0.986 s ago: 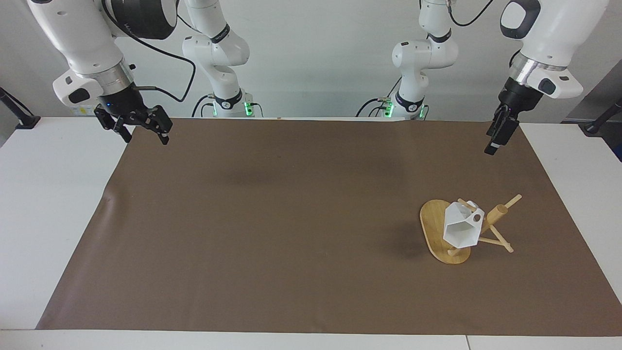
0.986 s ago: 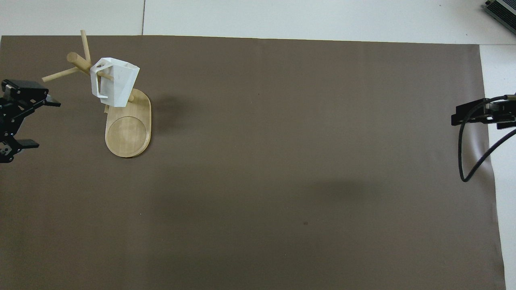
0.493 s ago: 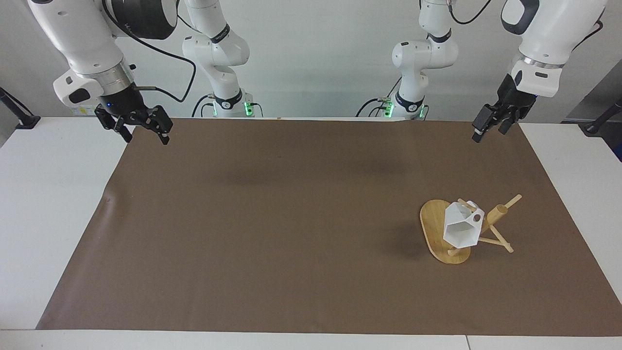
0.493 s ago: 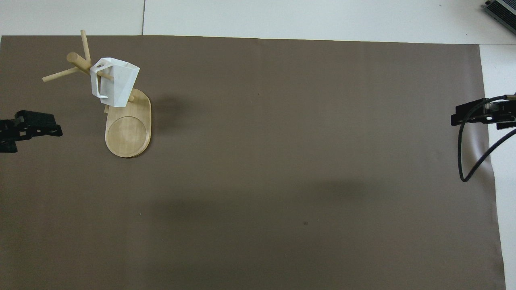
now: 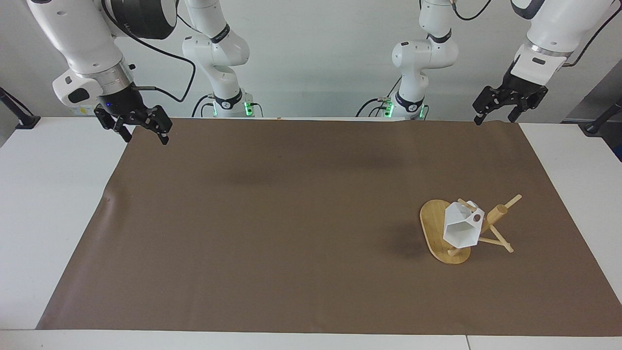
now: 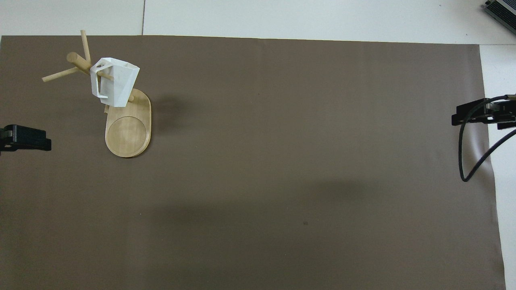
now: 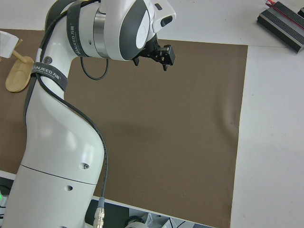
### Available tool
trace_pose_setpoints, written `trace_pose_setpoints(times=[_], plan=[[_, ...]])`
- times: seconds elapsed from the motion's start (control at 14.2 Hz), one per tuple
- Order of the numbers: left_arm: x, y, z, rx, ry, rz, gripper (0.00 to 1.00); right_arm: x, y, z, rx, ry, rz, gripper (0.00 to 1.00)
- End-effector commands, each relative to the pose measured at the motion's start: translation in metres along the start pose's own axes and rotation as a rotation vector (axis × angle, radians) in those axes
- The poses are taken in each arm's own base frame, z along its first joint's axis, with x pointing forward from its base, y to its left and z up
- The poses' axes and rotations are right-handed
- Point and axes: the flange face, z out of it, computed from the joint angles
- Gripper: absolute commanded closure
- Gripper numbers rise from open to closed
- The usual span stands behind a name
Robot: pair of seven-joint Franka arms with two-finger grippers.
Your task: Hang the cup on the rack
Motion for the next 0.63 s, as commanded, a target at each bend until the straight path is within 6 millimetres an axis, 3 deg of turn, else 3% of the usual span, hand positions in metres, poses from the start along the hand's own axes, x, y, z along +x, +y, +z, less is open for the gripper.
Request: trace_pose_setpoints(times=[0.0, 0.56], plan=[[0.0004, -0.0027, 0.0019, 0.009, -0.018, 0.024, 0.0, -0.0055, 0.0031, -0.0014, -0.001, 0.003, 0.016, 0.0], [-0.0009, 0.0034, 0.0031, 0.009, -0.018, 0.026, 0.0, -0.0069, 0.0071, -0.0016, 0.001, -0.004, 0.024, 0.0]])
